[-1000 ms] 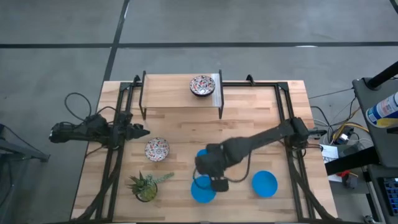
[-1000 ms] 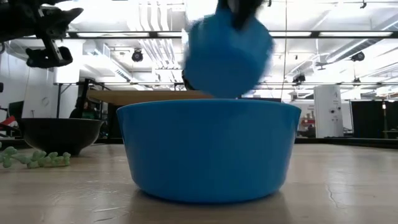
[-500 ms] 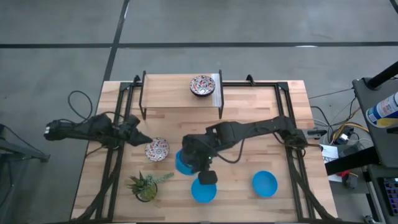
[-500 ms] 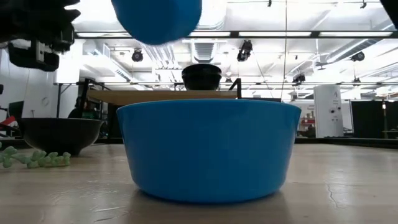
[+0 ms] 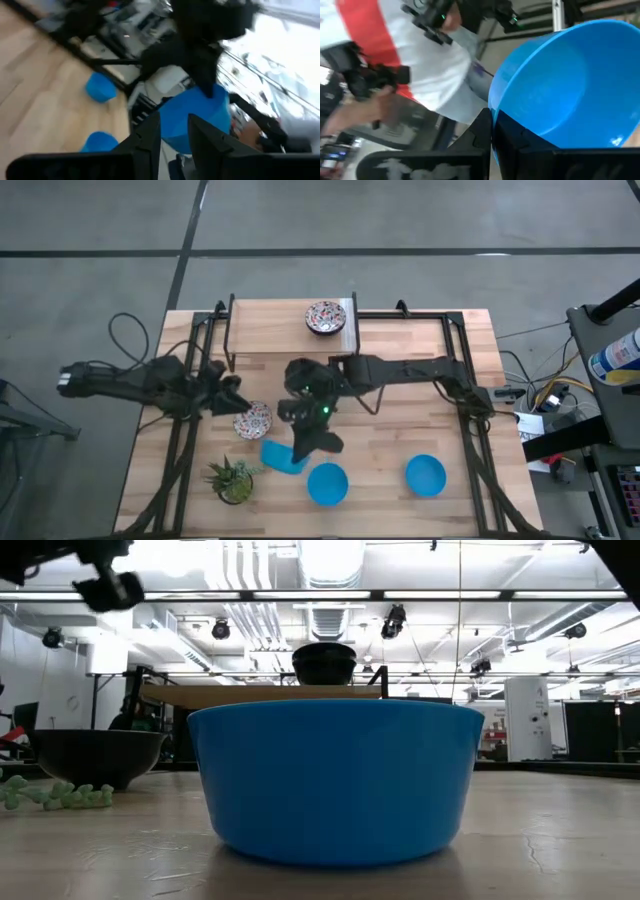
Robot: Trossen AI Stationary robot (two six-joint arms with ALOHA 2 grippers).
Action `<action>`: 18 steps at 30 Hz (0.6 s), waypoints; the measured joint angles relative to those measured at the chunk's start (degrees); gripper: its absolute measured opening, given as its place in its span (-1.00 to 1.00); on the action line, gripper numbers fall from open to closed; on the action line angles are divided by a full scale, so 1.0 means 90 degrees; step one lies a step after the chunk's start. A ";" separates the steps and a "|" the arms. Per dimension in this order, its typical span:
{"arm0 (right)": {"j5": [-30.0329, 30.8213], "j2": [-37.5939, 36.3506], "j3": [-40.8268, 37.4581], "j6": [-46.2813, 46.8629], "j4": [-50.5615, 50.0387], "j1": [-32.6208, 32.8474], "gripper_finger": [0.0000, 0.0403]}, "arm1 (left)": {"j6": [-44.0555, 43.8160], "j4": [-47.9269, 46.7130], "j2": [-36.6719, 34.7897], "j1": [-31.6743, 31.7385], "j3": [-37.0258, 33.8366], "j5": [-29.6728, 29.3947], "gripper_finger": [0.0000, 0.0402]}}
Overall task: Pick & Place Mini bowls
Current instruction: Put the blue bowl on the shelf
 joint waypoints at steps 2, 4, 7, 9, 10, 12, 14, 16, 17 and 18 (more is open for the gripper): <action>-0.0346 0.0003 -0.0004 0.0327 0.0329 -0.0126 -0.96 | 0.0181 0.0478 0.0176 0.0000 0.0121 0.0243 -0.55; -0.0745 0.0007 -0.0008 0.0702 0.0810 -0.0229 -0.96 | 0.0184 0.1004 0.0305 -0.0002 0.0195 0.0435 -0.55; -0.1199 0.0007 -0.0008 0.1271 0.1764 -0.0313 -0.96 | 0.0133 0.1501 0.0508 -0.0002 0.0323 0.0506 -0.55; -0.1393 0.0007 -0.0008 0.1634 0.2411 -0.0333 -0.96 | 0.0132 0.1550 0.0623 0.0000 0.0456 0.0547 -0.55; -0.1457 0.0007 -0.0008 0.1792 0.2681 -0.0343 -0.96 | 0.0131 0.1589 0.0677 0.0000 0.0526 0.0585 -0.55; -0.1494 0.0007 -0.0008 0.2025 0.3012 -0.0376 -0.96 | 0.0110 0.1579 0.0783 0.0000 0.0647 0.0654 -0.55; -0.1540 0.0005 -0.0008 0.2156 0.3066 -0.0402 -0.96 | 0.0106 0.1589 0.0873 -0.0002 0.0790 0.0795 -0.55; -0.1548 0.0005 -0.0012 0.2210 0.3066 -0.0410 -0.96 | 0.0110 0.1722 0.0941 -0.0004 0.0921 0.1004 -0.55; -0.1582 0.0005 -0.0015 0.2213 0.3064 -0.0408 -0.96 | 0.0115 0.1841 0.0973 -0.0005 0.0998 0.1111 -0.55; -0.1653 0.0005 -0.0015 0.2220 0.3066 -0.0407 -0.96 | 0.0117 0.1947 0.0999 -0.0005 0.1058 0.1227 -0.55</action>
